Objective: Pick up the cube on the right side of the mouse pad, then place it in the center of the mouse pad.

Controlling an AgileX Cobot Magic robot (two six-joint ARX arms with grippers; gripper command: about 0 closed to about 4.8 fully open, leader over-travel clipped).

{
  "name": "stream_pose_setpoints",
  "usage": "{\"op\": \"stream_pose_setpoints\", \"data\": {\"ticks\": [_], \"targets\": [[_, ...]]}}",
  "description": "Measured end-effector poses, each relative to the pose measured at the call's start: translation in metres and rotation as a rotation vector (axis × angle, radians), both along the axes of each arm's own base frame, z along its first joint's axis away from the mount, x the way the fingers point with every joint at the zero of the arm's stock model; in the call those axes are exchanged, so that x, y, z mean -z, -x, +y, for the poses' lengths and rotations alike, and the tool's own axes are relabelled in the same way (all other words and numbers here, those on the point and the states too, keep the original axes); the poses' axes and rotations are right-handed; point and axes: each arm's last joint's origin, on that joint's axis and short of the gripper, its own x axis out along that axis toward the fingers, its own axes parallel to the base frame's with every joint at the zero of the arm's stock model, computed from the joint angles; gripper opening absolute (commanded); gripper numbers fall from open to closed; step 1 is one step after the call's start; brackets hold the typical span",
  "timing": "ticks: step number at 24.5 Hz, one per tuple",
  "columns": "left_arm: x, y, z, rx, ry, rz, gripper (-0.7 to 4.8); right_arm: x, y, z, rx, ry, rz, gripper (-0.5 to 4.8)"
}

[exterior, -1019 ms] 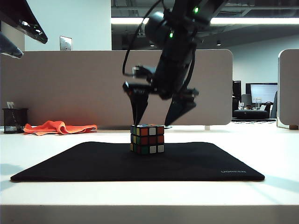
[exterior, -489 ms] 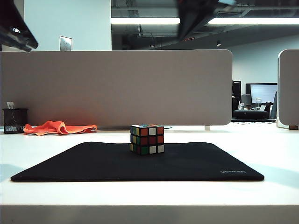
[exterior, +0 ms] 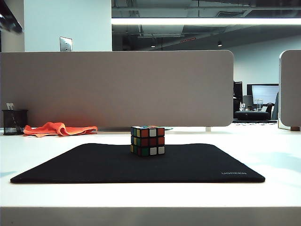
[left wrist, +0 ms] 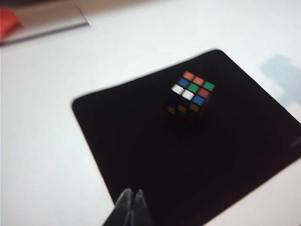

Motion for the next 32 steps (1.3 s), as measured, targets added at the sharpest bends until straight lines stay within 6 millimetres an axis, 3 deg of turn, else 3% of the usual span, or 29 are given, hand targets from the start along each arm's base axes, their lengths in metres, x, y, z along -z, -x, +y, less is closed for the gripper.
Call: {"op": "stream_pose_setpoints", "data": {"ticks": [7,16,22,28,32], "targets": [[-0.015,0.033,0.008,-0.034,0.015,-0.115,-0.06,0.008,0.039,-0.013,-0.003,-0.028,-0.078,-0.07],[-0.019,0.068,0.016,-0.127,0.095,-0.231,-0.06,0.068,0.086,-0.030,0.012,-0.047,-0.146,-0.07],[0.008,0.059,0.015,-0.154,0.086,-0.221,-0.05,0.118,0.101,-0.038,0.076,-0.087,-0.315,-0.05],[0.048,0.045,0.013,-0.185,0.142,-0.154,-0.06,0.189,0.108,-0.042,0.150,-0.023,-0.120,0.03],[0.069,0.037,0.011,-0.190,0.157,-0.212,-0.06,0.210,0.112,-0.043,0.133,-0.061,-0.186,0.02]]}}
